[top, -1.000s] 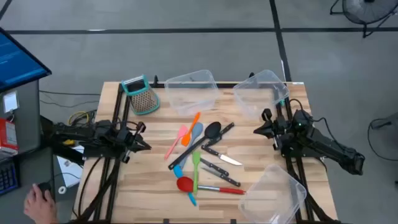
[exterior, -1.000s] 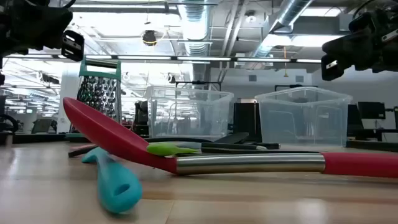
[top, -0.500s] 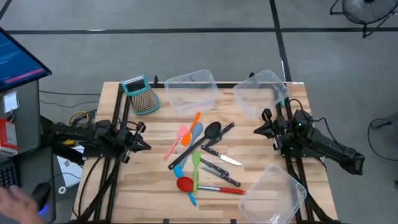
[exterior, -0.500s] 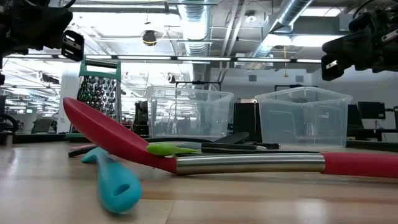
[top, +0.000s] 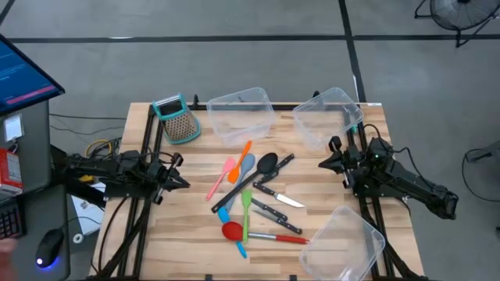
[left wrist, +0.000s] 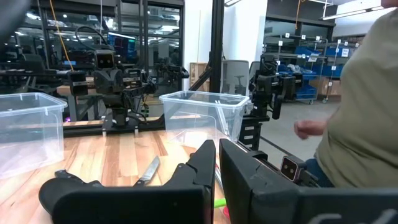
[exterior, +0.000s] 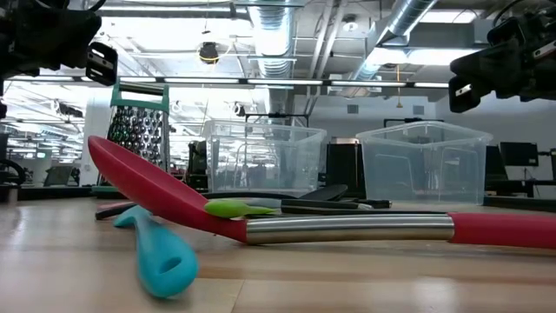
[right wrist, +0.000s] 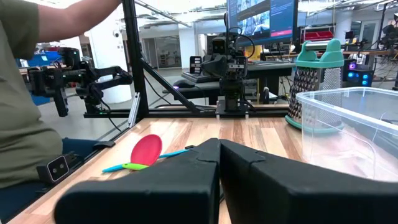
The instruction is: Pick & Place Kitchen Items
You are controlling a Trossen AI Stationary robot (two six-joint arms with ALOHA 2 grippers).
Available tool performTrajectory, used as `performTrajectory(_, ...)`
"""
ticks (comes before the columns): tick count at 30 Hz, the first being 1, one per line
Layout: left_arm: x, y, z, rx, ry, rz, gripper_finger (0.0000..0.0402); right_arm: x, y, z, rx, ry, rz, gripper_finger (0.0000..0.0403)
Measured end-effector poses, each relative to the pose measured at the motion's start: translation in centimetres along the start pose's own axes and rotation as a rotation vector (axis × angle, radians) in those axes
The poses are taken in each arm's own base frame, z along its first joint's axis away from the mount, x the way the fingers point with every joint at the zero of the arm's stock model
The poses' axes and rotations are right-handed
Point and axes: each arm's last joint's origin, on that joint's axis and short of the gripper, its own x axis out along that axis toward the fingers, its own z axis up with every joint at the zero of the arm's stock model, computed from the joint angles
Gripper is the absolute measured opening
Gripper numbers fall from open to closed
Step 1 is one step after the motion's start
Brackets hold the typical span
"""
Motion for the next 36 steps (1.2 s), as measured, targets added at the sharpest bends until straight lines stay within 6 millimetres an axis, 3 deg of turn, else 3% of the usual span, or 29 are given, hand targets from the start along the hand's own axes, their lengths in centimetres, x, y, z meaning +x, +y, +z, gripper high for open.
performTrajectory(16, 0.0, 0.0, 0.0, 0.000, 0.000, 0.000, 0.0008, 0.0, -0.2, 0.3, -0.041, -0.033, -0.065, 0.0000)
performTrajectory(18, 0.0, 0.0, 0.0, 0.000, 0.000, 0.000, 0.0008, 0.0, -0.2, 0.8, 0.009, -0.079, -0.096, 0.0000)
performTrajectory(23, 0.0, 0.0, 0.0, 0.000, 0.000, 0.000, 0.0008, -0.3, -0.1, 2.4, 0.326, -0.275, -0.147, 0.0000)
performTrajectory(30, 0.0, 0.0, 0.0, 0.000, 0.000, 0.000, 0.0008, -1.0, 0.2, 4.7, 0.412, -0.541, -0.171, 0.0000)
performTrajectory(36, 0.0, 0.0, 0.0, 0.000, 0.000, 0.000, 0.0008, -1.5, -0.2, 5.1, 0.296, -0.653, -0.375, 0.0000)
